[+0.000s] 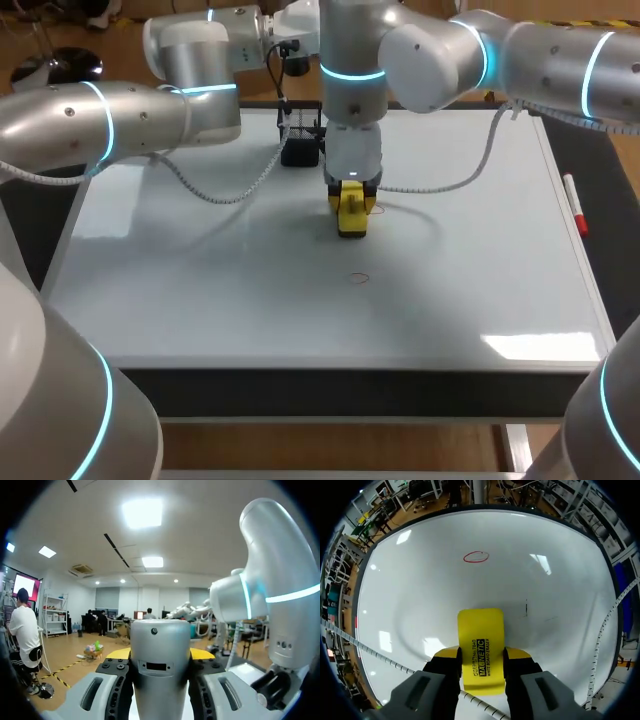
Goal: Pick up the inspection probe, press it on each red-marked spot on the whiteboard one by one, put down the probe, pick up the eraser, and wipe off all the red marks.
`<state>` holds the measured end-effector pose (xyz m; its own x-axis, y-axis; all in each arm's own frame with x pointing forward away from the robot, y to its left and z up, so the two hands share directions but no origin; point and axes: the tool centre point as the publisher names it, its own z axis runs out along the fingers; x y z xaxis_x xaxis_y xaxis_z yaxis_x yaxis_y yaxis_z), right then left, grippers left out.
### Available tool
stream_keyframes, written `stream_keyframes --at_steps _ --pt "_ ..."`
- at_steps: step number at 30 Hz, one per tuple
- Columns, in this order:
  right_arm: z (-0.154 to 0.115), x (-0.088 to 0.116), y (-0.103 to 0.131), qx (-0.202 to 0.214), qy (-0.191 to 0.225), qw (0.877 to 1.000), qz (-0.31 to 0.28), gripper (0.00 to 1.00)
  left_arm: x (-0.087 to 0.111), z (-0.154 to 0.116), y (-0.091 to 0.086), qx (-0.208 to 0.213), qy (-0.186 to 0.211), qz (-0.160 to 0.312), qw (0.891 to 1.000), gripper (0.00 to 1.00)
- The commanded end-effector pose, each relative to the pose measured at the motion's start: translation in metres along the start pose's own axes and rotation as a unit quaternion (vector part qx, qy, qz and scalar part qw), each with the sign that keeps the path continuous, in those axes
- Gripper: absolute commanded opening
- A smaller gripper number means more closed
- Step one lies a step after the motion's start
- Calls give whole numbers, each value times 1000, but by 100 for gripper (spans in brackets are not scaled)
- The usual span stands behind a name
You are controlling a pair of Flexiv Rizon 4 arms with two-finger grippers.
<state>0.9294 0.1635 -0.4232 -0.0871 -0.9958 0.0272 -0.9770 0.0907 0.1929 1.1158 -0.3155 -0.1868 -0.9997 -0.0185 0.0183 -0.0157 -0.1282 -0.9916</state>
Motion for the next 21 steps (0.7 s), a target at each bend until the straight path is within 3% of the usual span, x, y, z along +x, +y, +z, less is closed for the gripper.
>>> stream_keyframes --at_steps 1,21 --pt "-1 8 -1 -1 -4 1000 1 0 -1 1 -1 0 1 0 1000 0" --pt "1 64 4 -4 2 998 63 0 -1 1 -1 0 1 0 1000 0"
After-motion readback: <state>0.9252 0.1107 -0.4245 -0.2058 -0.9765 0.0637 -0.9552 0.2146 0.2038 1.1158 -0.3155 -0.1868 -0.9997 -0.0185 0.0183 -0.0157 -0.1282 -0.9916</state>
